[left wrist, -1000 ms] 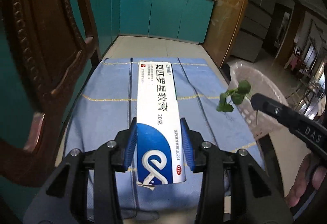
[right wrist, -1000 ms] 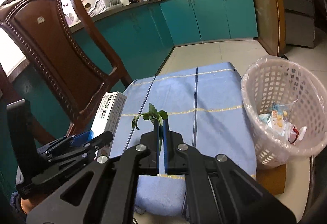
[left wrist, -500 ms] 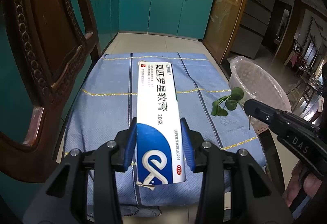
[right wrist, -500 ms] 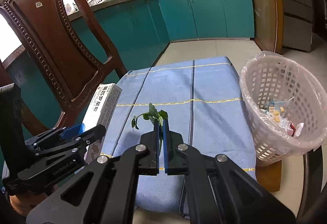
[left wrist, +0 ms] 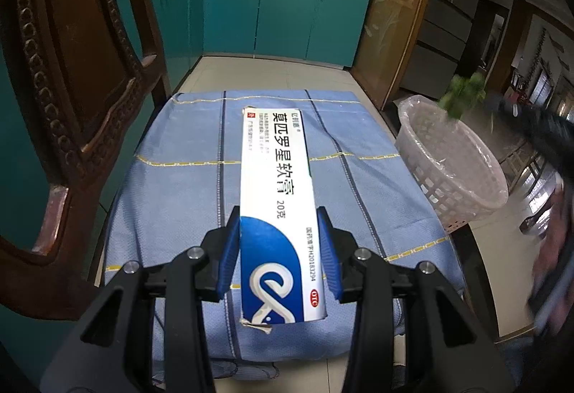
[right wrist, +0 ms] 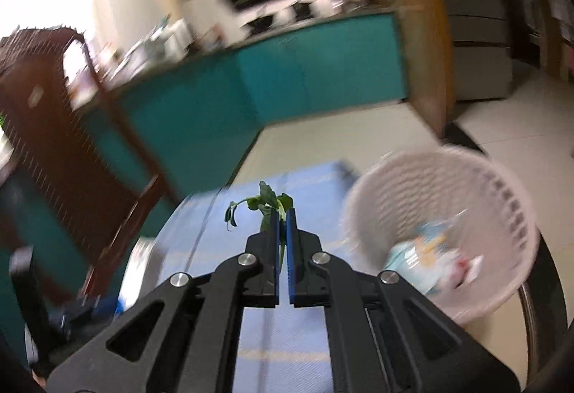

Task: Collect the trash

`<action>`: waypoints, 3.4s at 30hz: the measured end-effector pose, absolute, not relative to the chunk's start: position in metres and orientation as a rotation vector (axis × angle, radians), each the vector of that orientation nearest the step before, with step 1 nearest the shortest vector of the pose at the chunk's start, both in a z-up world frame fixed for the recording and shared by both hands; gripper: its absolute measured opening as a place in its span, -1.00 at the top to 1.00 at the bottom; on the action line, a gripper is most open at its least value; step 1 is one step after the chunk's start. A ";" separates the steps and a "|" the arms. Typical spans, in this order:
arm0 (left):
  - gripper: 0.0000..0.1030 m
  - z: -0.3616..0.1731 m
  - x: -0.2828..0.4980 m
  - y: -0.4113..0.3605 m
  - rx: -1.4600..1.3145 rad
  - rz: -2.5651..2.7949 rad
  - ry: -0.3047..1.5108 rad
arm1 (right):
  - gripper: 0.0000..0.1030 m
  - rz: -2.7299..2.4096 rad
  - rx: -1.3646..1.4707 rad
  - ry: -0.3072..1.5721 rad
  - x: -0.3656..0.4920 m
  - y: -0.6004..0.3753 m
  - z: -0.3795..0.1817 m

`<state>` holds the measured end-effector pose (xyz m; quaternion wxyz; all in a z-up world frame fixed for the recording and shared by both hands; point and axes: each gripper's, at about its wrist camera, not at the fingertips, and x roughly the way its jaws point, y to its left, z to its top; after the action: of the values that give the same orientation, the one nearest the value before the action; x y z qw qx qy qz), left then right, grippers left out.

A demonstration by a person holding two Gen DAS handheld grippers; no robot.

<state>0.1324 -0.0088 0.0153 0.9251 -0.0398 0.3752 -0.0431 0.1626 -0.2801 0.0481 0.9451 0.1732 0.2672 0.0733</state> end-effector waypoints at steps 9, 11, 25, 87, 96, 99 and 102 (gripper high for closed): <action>0.20 0.012 0.138 -0.038 -0.035 -0.172 0.792 | -0.25 -0.011 0.589 0.587 0.187 -0.374 0.015; 0.19 0.016 0.144 -0.057 -0.024 -0.210 0.796 | -0.49 -0.045 0.601 0.510 0.167 -0.380 0.028; -0.54 0.059 0.259 -0.233 0.022 -0.400 0.782 | -0.62 -0.229 0.726 0.403 0.135 -0.426 0.027; -0.90 0.026 0.142 0.013 -0.092 0.027 0.807 | -0.62 0.150 0.148 0.745 0.153 -0.181 -0.003; -0.90 0.026 0.142 0.013 -0.093 0.027 0.807 | -0.62 0.155 0.144 0.746 0.153 -0.179 -0.004; -0.90 0.026 0.142 0.013 -0.092 0.026 0.807 | -0.62 0.155 0.143 0.747 0.153 -0.180 -0.004; -0.90 0.026 0.142 0.011 -0.088 0.025 0.809 | -0.62 0.157 0.143 0.747 0.153 -0.180 -0.004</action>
<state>0.1416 0.0114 0.0259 0.9183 -0.0427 0.3933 0.0123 0.1532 -0.1799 -0.0041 0.9255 0.0697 0.3644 0.0764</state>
